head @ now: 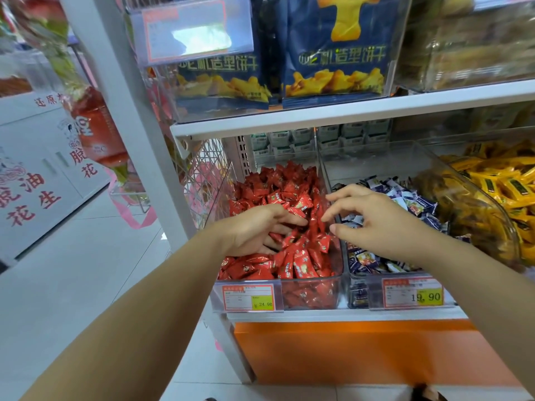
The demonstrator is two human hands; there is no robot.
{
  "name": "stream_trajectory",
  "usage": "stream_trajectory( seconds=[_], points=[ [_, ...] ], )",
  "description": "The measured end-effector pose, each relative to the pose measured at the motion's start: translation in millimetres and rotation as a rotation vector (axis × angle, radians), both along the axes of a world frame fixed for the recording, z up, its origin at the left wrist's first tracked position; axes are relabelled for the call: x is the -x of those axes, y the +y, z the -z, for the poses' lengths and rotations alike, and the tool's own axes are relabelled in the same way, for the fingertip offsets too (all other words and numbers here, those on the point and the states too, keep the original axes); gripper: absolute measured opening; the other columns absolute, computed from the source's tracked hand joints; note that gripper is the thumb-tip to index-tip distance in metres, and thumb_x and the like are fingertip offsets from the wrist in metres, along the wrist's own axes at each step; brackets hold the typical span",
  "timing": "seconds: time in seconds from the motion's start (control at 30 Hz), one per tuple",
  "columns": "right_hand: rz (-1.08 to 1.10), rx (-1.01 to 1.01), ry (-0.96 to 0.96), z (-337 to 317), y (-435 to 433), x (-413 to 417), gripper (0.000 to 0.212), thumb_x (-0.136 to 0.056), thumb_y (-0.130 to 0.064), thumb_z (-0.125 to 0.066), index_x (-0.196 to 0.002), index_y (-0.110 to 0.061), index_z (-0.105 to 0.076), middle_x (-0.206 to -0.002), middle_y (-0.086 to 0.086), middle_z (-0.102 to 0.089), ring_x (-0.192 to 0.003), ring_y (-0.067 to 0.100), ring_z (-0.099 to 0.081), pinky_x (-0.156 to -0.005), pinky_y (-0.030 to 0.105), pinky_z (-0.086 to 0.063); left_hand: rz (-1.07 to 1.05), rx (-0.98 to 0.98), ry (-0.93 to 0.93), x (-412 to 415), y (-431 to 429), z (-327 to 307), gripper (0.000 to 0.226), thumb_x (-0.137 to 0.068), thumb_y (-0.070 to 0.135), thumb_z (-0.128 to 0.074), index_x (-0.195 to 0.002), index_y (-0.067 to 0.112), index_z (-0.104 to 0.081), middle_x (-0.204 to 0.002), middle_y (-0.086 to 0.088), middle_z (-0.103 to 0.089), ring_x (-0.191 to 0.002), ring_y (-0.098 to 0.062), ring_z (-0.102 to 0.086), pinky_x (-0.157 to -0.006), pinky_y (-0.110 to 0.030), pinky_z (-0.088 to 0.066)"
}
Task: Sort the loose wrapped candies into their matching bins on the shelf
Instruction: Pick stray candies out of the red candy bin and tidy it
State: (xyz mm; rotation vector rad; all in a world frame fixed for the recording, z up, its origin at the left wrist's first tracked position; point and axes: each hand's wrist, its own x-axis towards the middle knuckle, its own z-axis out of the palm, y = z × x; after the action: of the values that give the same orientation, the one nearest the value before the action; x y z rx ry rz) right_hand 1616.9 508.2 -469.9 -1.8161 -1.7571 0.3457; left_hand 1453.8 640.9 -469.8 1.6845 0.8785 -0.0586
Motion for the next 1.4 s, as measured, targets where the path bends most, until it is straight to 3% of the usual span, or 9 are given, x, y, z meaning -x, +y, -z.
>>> stream_trajectory(
  seconds=[0.23,0.57,0.7,0.9,1.0,1.1,1.13,1.23,1.4],
  points=[
    [-0.005,-0.008,-0.007,1.5,0.0,-0.8,0.013,-0.087,-0.022,-0.061,-0.094,-0.032,-0.067,-0.122,-0.016,-0.044,-0.11,-0.002,-0.043,-0.092,0.018,-0.026,-0.05,0.034,-0.203,1.2,-5.6,2.9,0.04,-0.1,0.027,-0.024,-0.126,0.028,-0.055,-0.132,-0.002,-0.052,-0.123,-0.035,-0.049,-0.106,-0.042,-0.037],
    [-0.006,-0.01,-0.017,2.2,0.5,-0.9,0.013,-0.087,-0.024,-0.061,-0.093,-0.034,-0.066,-0.123,-0.017,-0.044,-0.111,-0.002,-0.042,-0.092,0.019,-0.027,-0.034,-0.041,-0.282,3.4,-15.7,-4.1,0.036,-0.1,0.021,-0.028,-0.128,0.034,-0.047,-0.134,0.001,-0.051,-0.112,-0.024,-0.06,-0.106,-0.043,-0.036],
    [-0.017,-0.007,-0.004,1.3,0.6,0.1,0.015,-0.087,-0.023,-0.062,-0.089,-0.038,-0.064,-0.122,-0.016,-0.044,-0.109,0.001,-0.047,-0.09,0.019,-0.03,-0.048,-0.315,-0.131,21.9,-6.9,-14.0,0.028,-0.1,0.017,-0.036,-0.11,0.031,-0.058,-0.115,0.007,-0.062,-0.103,-0.013,-0.063,-0.094,-0.033,-0.049],
    [-0.014,-0.021,-0.009,2.3,1.1,1.1,0.014,-0.087,-0.021,-0.061,-0.091,-0.033,-0.066,-0.122,-0.014,-0.045,-0.111,-0.003,-0.041,-0.094,0.02,-0.028,0.394,-0.448,0.388,34.7,-14.0,-7.7,0.032,-0.098,0.018,-0.043,-0.113,0.036,-0.066,-0.101,0.028,-0.059,-0.086,0.011,-0.053,-0.079,-0.012,-0.038],
    [-0.009,-0.022,-0.003,2.7,1.2,2.0,0.015,-0.087,-0.021,-0.061,-0.089,-0.035,-0.065,-0.121,-0.014,-0.045,-0.11,-0.001,-0.044,-0.091,0.018,-0.028,0.398,-0.524,0.473,22.4,-17.2,-6.4,0.038,-0.099,0.014,-0.038,-0.127,0.03,-0.059,-0.132,0.01,-0.054,-0.103,-0.008,-0.056,-0.084,-0.019,-0.042],
    [-0.006,-0.025,0.009,4.1,1.7,1.5,0.015,-0.086,-0.021,-0.061,-0.089,-0.035,-0.066,-0.12,-0.015,-0.046,-0.11,0.002,-0.047,-0.084,0.01,-0.029,0.271,-0.524,0.399,12.8,-11.3,-4.8,0.044,-0.099,0.01,-0.032,-0.132,0.027,-0.056,-0.133,-0.003,-0.052,-0.091,-0.011,-0.057,-0.068,-0.013,-0.04],
    [-0.006,-0.026,0.012,4.7,1.5,0.7,0.015,-0.086,-0.021,-0.061,-0.089,-0.035,-0.066,-0.12,-0.015,-0.046,-0.111,0.001,-0.047,-0.086,0.011,-0.029,0.223,-0.491,0.352,10.0,-7.9,-3.6,0.045,-0.098,0.01,-0.031,-0.131,0.029,-0.056,-0.136,-0.003,-0.052,-0.099,-0.01,-0.056,-0.075,-0.011,-0.04],
    [-0.01,-0.026,0.011,5.5,2.0,-0.8,0.014,-0.086,-0.023,-0.061,-0.09,-0.035,-0.067,-0.12,-0.016,-0.046,-0.112,0.001,-0.046,-0.094,0.02,-0.031,0.094,-0.381,0.251,4.7,1.1,-0.6,0.043,-0.099,0.016,-0.03,-0.125,0.035,-0.058,-0.144,0.001,-0.046,-0.125,-0.017,-0.048,-0.1,-0.035,-0.044],
    [-0.014,-0.027,0.031,6.0,2.9,-1.5,0.015,-0.085,-0.023,-0.061,-0.089,-0.036,-0.066,-0.117,-0.017,-0.045,-0.114,0.004,-0.047,-0.099,0.027,-0.036,0.004,-0.304,0.154,-1.4,10.6,-0.6,0.04,-0.101,0.023,-0.028,-0.128,0.034,-0.055,-0.144,0.004,-0.046,-0.132,-0.02,-0.043,-0.105,-0.044,-0.04]
  ],
)
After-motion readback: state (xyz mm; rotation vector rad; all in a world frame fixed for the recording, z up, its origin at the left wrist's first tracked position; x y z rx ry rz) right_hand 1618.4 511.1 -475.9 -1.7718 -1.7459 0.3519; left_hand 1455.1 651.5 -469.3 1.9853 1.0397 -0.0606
